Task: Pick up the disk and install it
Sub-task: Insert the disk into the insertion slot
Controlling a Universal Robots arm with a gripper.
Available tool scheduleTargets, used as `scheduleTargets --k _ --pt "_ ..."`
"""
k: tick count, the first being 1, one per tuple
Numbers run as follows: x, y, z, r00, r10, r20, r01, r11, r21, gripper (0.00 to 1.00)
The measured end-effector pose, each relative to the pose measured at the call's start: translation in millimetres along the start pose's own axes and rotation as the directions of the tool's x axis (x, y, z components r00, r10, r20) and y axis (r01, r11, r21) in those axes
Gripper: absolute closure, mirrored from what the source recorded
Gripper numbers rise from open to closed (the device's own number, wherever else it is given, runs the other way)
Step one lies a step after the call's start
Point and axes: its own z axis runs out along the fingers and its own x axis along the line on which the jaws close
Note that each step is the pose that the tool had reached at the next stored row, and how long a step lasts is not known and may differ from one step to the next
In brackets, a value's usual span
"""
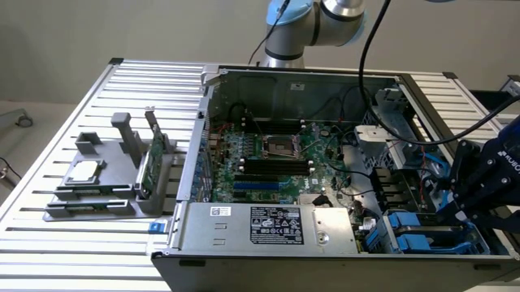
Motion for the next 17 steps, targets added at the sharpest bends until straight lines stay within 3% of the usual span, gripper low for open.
scheduleTargets --k 8,17 --pt "-1.2 -0.9 -4.9 1.0 0.0 -0.0006 0.0 1.0 0.0029 0.89" --pt "-2.5 -3.7 -20.8 1.0 0.0 0.0001 0.0 1.0 0.0092 0.89"
